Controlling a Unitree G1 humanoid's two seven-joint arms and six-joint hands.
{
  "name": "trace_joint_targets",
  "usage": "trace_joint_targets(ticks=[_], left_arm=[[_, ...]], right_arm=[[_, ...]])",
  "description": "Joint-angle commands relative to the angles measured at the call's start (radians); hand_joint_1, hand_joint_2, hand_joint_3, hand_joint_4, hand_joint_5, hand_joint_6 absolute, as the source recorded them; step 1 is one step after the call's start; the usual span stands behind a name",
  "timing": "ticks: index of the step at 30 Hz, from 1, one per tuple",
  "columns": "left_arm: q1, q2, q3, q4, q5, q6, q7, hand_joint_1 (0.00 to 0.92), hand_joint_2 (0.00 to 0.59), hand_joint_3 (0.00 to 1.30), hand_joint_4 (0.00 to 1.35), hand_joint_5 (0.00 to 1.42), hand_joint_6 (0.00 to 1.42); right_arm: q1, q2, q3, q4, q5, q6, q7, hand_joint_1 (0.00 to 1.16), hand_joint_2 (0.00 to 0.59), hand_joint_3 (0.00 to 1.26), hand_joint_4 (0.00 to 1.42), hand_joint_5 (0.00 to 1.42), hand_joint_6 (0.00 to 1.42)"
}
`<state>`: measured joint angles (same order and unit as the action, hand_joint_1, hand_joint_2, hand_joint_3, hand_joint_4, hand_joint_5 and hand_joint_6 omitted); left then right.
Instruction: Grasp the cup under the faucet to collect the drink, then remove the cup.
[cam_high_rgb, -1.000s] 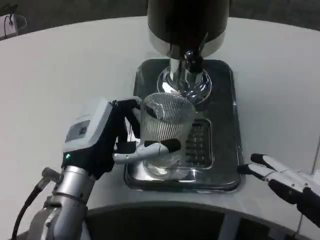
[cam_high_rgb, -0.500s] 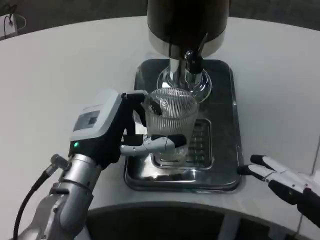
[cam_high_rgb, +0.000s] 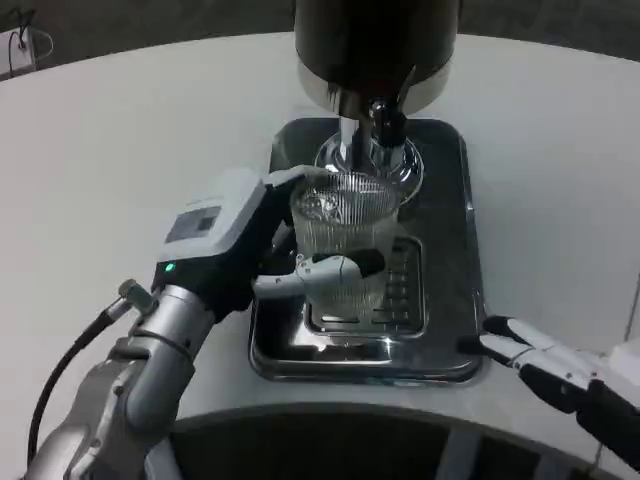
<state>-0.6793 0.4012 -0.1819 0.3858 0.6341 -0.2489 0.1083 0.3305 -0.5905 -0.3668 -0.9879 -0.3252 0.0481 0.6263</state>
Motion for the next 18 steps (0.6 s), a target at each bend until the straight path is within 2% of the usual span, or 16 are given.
trace_joint_targets(ticks=[1, 8, 18], left_arm=[[-0.015, 0.012, -0.005, -0.005, -0.017, 0.01, -0.033, 0.078, 0.021, 0.26, 0.16, 0.38, 0.71], [-0.031, 0.009, -0.007, -0.035, -0.04, 0.017, -0.073, 0.05, 0.022, 0.17, 0.06, 0.27, 0.57], [-0.014, -0.008, 0.013, -0.124, -0.077, 0.022, -0.101, 0.05, 0.028, 0.14, 0.02, 0.22, 0.5]], right_arm=[[-0.01, -0.007, 0.023, 0.007, -0.008, 0.001, -0.001, 0.49, 0.431, 0.11, 0.01, 0.1, 0.14], [-0.02, -0.013, 0.045, 0.015, -0.011, 0.007, 0.002, 0.48, 0.427, 0.11, 0.01, 0.1, 0.14], [-0.024, -0.015, 0.061, 0.017, -0.007, 0.02, 0.003, 0.48, 0.43, 0.11, 0.01, 0.1, 0.15]])
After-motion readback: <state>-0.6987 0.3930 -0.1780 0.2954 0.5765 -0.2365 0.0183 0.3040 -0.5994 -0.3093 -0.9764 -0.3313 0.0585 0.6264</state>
